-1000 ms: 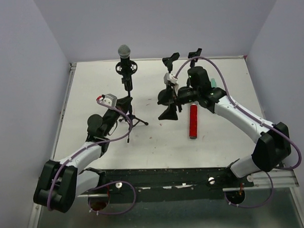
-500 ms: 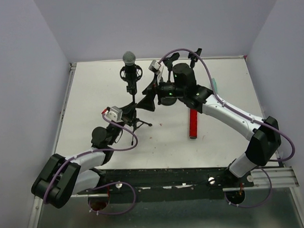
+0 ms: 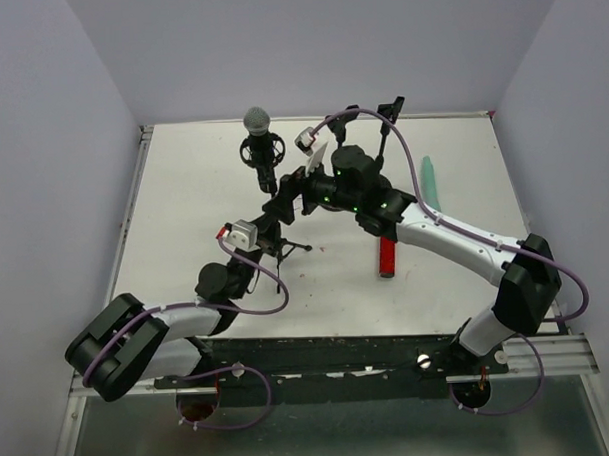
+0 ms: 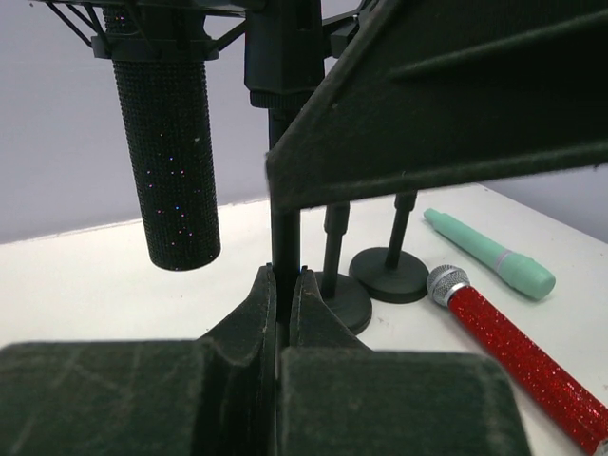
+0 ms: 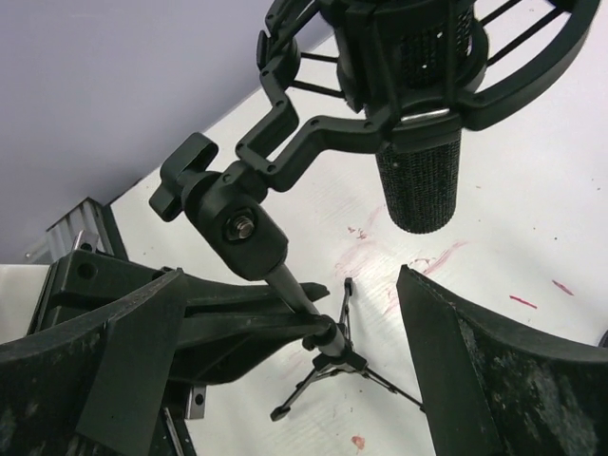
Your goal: Attach the microphones to the stand
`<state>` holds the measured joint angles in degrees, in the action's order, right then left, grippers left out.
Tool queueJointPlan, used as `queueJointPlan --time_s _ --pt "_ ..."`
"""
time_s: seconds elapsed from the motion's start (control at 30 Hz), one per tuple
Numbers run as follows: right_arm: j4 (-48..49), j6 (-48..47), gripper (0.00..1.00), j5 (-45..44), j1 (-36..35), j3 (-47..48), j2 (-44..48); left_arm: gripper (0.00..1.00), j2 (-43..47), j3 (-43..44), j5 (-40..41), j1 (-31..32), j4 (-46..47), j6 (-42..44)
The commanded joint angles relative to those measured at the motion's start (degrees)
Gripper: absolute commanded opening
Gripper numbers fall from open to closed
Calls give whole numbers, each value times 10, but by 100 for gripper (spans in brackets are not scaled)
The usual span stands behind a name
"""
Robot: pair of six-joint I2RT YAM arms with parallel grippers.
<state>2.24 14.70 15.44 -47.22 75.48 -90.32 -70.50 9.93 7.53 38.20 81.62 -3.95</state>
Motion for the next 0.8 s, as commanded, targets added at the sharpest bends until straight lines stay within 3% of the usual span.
queueJointPlan --time_s 0.0,0.17,0.27,0.43,0.6,0.77 --pt "31 -22 99 -83 -30 -19 -8 0 -37 -2 89 53 63 17" --pt "46 -32 88 -113 -39 -27 -15 0 -66 19 150 92 83 29" --pt "55 -42 74 -109 -39 -37 -13 0 -83 35 172 111 92 37" --pt "65 -64 34 -104 -40 -53 -1 0 -100 54 193 130 92 37" --pt "68 -67 3 -108 -39 -67 8 0 -105 60 198 141 92 54" --pt "77 -94 0 -67 -35 -82 22 0 -86 39 186 141 93 54"
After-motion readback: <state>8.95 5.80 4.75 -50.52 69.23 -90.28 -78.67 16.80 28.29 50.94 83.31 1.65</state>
